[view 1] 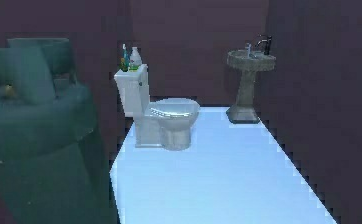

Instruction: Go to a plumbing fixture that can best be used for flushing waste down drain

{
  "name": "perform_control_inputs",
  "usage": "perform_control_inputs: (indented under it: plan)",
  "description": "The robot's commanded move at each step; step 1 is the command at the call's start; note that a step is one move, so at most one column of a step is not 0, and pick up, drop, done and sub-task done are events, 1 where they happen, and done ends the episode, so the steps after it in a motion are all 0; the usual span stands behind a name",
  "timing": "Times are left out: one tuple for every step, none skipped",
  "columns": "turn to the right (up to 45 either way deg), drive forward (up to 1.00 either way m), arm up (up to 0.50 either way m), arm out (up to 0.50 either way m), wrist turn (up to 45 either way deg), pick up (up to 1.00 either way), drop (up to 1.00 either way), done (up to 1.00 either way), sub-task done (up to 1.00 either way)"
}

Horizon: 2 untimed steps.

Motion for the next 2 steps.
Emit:
perform_control_inputs:
  plan:
    - [0.0, 0.40, 0.00, 0.00, 0.0, 0.00, 0.00, 0.00, 0.00]
    - [0.0, 0.60, 0.00, 0.00, 0.0, 0.00, 0.00, 0.00, 0.00]
